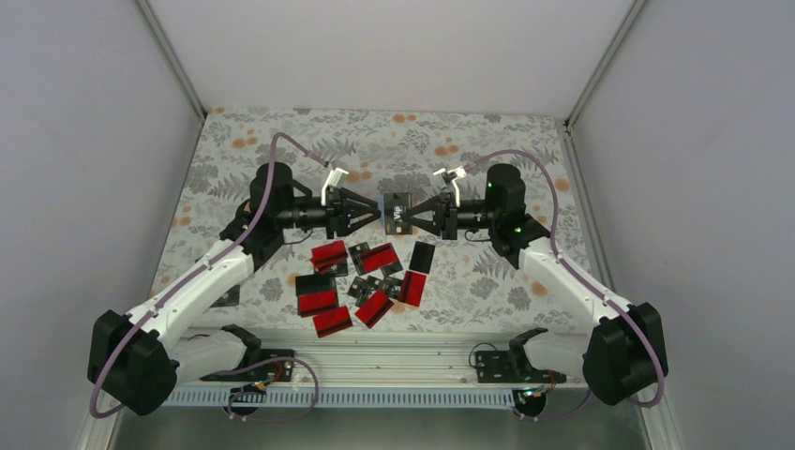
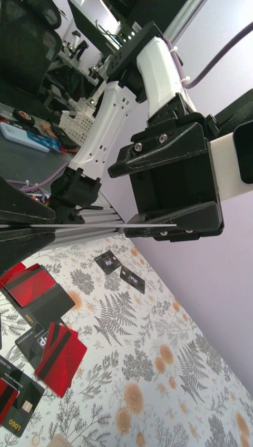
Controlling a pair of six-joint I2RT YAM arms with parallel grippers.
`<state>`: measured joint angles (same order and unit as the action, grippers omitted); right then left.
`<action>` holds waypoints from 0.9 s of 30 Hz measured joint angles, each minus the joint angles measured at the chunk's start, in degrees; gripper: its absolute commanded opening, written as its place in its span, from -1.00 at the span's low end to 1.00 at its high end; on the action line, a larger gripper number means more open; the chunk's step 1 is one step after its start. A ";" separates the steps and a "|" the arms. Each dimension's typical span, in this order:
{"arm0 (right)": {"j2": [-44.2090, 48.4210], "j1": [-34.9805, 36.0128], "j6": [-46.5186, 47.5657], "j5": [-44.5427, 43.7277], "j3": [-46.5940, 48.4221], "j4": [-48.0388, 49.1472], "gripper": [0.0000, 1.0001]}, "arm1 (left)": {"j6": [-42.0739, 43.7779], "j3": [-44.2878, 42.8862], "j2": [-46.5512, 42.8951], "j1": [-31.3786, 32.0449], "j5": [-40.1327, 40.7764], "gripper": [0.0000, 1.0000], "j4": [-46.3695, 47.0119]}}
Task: Put the credit cards into the card holder
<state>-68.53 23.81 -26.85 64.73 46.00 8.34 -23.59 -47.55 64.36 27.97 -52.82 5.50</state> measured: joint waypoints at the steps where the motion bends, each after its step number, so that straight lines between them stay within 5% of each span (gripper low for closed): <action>1: 0.00 0.00 -0.04 0.42 0.00 0.09 -0.92 | -0.22 0.00 0.07 0.00 -0.46 -0.33 0.31; 13: 0.00 0.00 -1.75 3.93 0.35 2.75 -0.92 | -2.38 0.09 2.27 0.55 -3.41 -0.47 4.59; 22: -0.57 0.00 -2.25 4.55 1.25 3.28 -0.92 | -3.32 0.15 3.85 2.16 -3.61 -0.92 6.91; 27: -0.79 0.00 -2.25 4.48 1.25 3.21 -0.92 | -4.31 0.50 4.46 2.78 -3.48 -0.95 8.31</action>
<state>-69.32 23.81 -29.10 69.21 47.24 11.55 -27.90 -47.05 68.82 30.74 -56.29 13.80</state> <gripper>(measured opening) 0.041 0.028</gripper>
